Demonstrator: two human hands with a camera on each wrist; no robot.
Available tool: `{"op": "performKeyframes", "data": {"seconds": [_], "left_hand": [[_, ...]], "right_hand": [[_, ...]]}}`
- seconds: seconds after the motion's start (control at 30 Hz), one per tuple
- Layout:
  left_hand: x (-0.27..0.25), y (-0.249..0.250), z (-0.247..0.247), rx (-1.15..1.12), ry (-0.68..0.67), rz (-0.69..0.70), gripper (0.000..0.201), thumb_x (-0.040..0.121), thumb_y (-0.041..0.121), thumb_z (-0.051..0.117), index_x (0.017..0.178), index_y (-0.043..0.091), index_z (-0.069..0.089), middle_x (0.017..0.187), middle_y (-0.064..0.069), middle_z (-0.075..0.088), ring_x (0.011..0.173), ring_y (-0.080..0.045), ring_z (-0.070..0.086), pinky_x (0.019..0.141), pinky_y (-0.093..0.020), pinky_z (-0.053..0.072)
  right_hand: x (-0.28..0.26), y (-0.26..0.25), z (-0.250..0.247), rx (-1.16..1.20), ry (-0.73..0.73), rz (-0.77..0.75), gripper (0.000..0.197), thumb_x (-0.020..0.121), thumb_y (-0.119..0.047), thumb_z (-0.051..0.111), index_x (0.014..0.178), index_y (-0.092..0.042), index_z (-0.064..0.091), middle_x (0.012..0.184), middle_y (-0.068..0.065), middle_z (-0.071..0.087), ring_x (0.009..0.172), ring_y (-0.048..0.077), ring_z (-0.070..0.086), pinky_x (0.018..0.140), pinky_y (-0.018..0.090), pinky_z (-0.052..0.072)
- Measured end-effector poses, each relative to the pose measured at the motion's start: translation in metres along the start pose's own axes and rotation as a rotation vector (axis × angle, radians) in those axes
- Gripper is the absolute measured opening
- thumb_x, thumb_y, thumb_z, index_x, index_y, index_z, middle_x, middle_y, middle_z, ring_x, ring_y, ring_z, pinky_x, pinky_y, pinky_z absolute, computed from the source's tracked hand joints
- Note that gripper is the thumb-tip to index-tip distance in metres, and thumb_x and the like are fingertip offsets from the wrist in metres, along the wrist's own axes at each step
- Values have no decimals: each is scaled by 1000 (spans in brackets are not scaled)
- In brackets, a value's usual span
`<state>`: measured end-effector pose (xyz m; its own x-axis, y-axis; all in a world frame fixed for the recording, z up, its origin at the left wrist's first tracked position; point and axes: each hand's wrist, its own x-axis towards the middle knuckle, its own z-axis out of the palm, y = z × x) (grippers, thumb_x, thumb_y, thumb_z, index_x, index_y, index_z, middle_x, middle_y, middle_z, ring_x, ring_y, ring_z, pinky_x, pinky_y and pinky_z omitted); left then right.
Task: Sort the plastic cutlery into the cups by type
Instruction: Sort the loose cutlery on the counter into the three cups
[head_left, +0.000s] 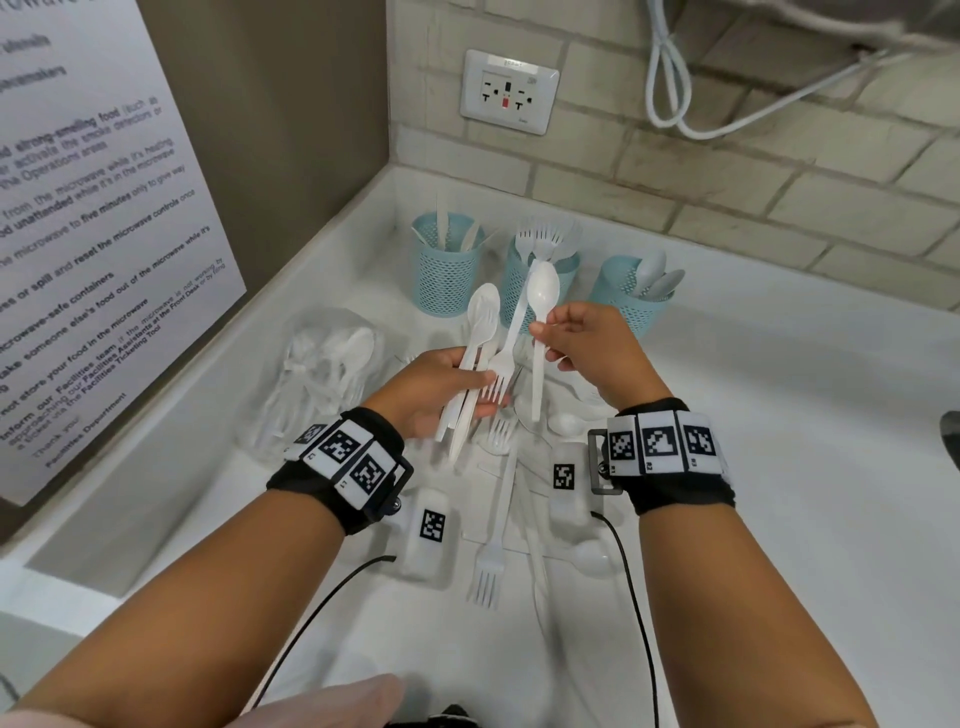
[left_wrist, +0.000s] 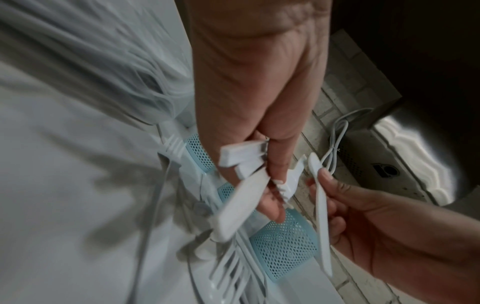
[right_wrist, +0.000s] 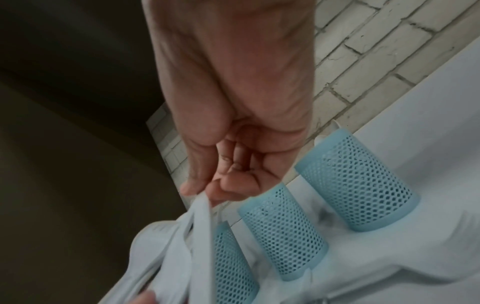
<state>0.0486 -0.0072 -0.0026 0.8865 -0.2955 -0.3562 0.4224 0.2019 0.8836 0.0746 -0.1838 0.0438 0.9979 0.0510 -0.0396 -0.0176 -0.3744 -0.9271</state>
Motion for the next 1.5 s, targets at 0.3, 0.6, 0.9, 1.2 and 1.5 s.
{"op": "performKeyframes", "data": {"seconds": [0.3,0.6,0.9,1.2,1.5], "left_hand": [[-4,4,4,-51,-16,-20,22,92,-2,52,112,5,59,95,-12,68,74,-19,72,61,-24,57],[-6,4,3,-30,5,-35,17,90,-5,54,101,5,62,94,-12,69,74,-18,72,67,-26,59],[-8,6,2,44,-23,-91,16,89,-5,56,100,5,62,84,-9,71,69,-17,72,61,-24,59],[-11,8,3,83,-68,-116,13,89,0,57,100,6,63,89,-11,71,71,-15,72,60,-22,58],[-11,13,6,54,-45,-114,9,90,-1,56,94,4,62,74,-6,73,68,-15,72,61,-22,59]], "right_hand": [[1,11,10,31,-20,95,15,86,-16,67,89,-5,58,67,3,58,54,10,54,46,14,46],[3,11,11,5,10,114,19,92,-20,58,74,-14,51,70,1,53,63,12,52,61,24,47],[5,1,23,142,11,122,12,93,-20,56,91,-10,49,63,0,40,45,10,37,41,20,29],[13,3,21,154,189,140,28,85,-17,67,63,-17,48,56,-3,41,47,10,36,46,21,30],[20,2,23,188,211,122,22,91,-22,58,73,-13,49,59,-1,37,50,11,33,49,22,29]]}}
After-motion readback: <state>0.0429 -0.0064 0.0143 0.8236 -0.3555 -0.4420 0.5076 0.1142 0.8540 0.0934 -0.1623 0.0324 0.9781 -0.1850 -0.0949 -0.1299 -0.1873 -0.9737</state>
